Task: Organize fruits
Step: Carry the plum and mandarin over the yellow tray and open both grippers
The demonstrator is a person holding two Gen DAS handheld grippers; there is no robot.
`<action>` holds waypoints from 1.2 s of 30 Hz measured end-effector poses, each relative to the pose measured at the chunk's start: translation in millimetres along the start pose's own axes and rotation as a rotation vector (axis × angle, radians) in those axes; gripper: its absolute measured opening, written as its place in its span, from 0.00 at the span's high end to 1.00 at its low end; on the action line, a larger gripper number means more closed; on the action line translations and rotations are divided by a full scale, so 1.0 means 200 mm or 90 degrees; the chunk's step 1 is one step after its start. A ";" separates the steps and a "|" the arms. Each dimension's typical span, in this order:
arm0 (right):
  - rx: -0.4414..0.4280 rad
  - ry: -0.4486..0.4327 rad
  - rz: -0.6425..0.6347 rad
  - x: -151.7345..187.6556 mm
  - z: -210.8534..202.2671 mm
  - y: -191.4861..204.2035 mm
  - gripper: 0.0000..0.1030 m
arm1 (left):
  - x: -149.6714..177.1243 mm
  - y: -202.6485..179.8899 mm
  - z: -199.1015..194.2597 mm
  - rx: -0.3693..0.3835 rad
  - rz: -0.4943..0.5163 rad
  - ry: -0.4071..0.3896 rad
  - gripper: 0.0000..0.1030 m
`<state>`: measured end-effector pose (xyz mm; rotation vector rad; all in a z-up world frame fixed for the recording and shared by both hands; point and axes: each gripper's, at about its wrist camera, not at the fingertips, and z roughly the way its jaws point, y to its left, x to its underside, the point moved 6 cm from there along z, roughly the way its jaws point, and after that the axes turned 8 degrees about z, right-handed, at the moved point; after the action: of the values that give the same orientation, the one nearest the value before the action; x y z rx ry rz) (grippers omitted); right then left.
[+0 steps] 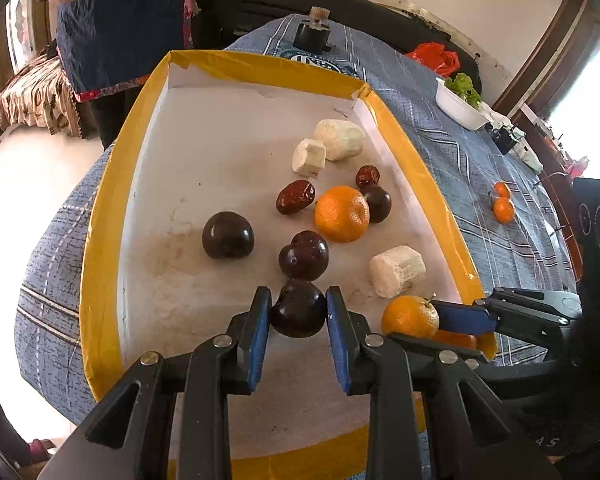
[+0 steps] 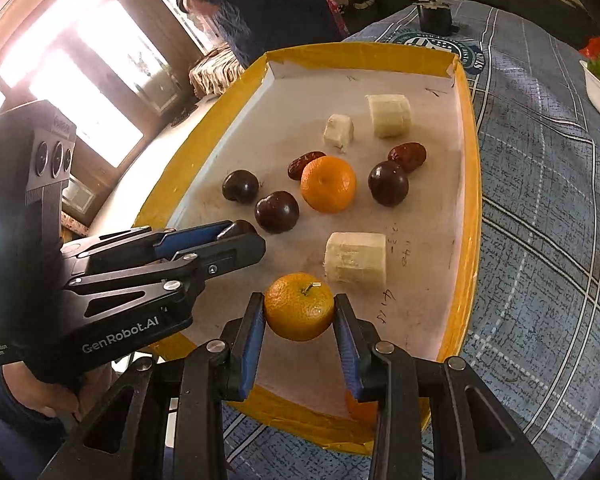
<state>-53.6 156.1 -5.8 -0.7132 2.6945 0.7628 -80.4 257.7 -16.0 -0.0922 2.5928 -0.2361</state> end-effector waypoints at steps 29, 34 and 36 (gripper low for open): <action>-0.007 -0.019 -0.026 0.01 -0.06 0.00 0.56 | 0.00 -0.03 -0.04 -0.023 -0.016 -0.006 0.58; -0.009 -0.033 -0.022 0.01 -0.11 -0.02 0.57 | -0.01 -0.06 -0.06 -0.024 -0.012 -0.012 0.58; -0.006 -0.041 -0.020 0.01 -0.14 -0.03 0.57 | -0.02 -0.08 -0.06 -0.023 -0.007 -0.016 0.58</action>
<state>-54.5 136.1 13.9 -0.7186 2.6173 0.7779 -84.0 243.6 -0.4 -0.1225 2.5734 -0.1902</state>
